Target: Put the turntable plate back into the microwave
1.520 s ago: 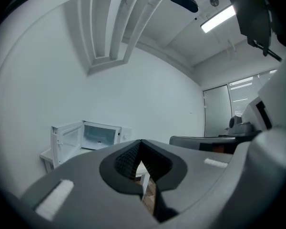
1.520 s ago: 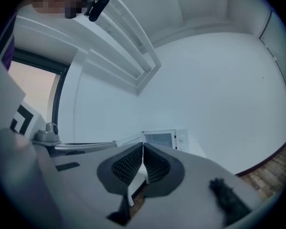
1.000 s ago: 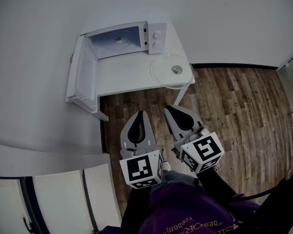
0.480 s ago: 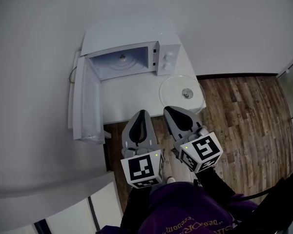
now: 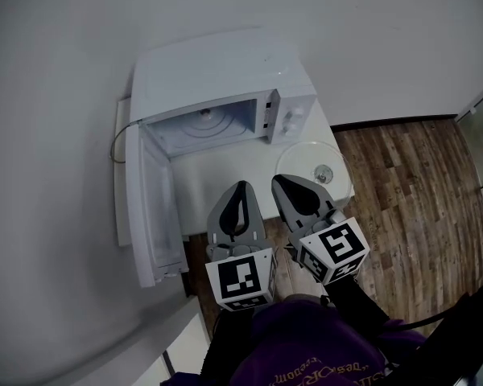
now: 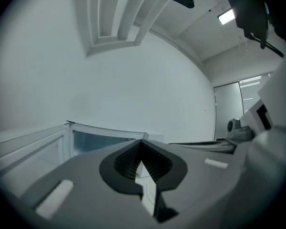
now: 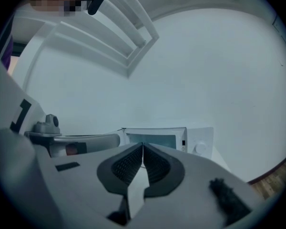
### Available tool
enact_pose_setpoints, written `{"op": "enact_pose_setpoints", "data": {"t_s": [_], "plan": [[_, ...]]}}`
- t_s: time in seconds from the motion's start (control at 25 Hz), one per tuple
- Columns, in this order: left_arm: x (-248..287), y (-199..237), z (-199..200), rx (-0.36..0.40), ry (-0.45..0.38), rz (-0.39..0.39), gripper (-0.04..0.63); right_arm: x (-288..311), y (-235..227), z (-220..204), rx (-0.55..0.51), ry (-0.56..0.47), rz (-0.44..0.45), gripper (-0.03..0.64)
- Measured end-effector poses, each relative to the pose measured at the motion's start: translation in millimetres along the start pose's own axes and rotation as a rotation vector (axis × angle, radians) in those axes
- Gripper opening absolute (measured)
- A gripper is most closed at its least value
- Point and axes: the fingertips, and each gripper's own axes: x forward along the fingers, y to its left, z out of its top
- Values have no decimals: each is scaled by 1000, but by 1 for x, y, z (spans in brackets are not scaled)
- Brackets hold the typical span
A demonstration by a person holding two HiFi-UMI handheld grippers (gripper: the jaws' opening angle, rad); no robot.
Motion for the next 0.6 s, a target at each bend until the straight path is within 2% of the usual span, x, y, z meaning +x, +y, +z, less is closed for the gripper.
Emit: {"op": "enact_pose_setpoints", "data": {"t_s": [0.28,0.6], "plan": [[32,18,-8,2,39,-31,4,38,-12,-5,7,24,-29,11],[45,21,-23,-9,62,-66,5,47,-21,-16,19,57,-64,11]]}}
